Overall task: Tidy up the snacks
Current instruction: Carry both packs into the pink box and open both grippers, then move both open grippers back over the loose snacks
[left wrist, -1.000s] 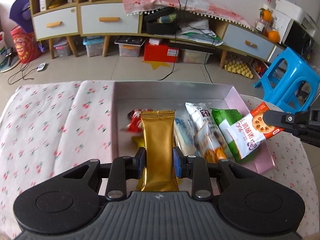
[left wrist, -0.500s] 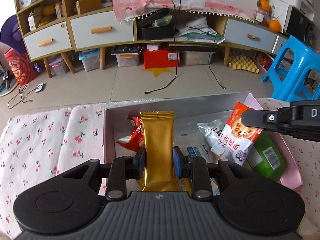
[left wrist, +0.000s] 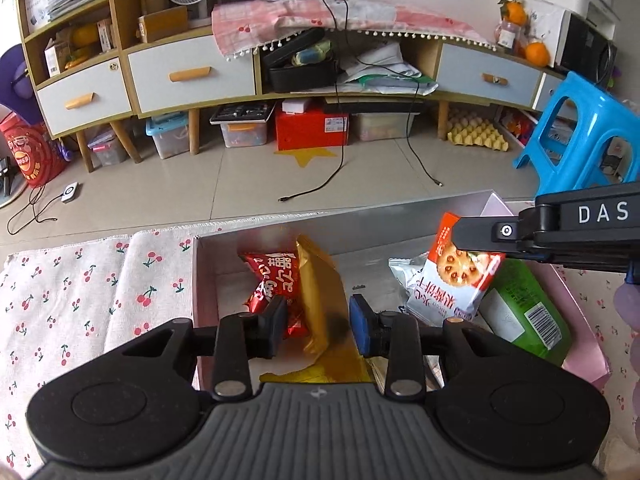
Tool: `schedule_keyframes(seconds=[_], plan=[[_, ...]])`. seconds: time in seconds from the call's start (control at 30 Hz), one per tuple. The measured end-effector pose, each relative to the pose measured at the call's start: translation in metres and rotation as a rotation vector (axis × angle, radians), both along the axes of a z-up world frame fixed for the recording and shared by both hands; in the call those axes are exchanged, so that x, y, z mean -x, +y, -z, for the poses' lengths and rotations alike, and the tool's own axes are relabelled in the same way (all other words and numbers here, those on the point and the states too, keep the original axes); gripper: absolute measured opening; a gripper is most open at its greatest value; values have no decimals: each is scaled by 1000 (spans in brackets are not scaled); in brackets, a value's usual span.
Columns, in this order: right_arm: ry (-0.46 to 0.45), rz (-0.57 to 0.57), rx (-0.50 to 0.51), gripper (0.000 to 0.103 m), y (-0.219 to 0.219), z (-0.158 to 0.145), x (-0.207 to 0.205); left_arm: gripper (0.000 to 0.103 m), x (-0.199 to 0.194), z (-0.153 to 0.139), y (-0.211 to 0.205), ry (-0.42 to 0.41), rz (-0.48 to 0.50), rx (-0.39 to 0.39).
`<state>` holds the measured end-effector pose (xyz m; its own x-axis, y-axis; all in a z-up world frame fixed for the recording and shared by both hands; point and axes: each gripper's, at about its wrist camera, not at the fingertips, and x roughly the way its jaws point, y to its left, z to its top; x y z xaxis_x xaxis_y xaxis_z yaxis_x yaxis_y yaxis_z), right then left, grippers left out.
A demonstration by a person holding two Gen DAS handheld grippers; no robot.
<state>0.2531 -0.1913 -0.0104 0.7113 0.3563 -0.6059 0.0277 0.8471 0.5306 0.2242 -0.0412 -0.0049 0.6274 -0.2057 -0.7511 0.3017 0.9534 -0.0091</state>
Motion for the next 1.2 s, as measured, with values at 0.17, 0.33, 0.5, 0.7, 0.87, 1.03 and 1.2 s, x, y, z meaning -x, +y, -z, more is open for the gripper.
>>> schedule_keyframes(seconds=[0.17,0.33,0.5,0.7,0.87,1.03,1.2], plan=[[-7,16,29,51,-1,-4,3,48,0,0,0,10,-11,9],[-6,19,23,54,-5,-8,7,57,4,-2,1,14,-19,20],[-2,21,30,55,-8,-13,15,62,9,-8,0,12,-20,24],[-8,21,44,67,-11,-23,32,71,22,-15,3,11,-21,33],[7,15,73,73,-10,-30,49,76,36,-19,7,25,-31,44],[20,-7,113,77,-8,-37,71,86,53,-24,13,37,-43,51],[27,-25,152,85,-8,-40,102,94,78,-30,20,41,-48,36]])
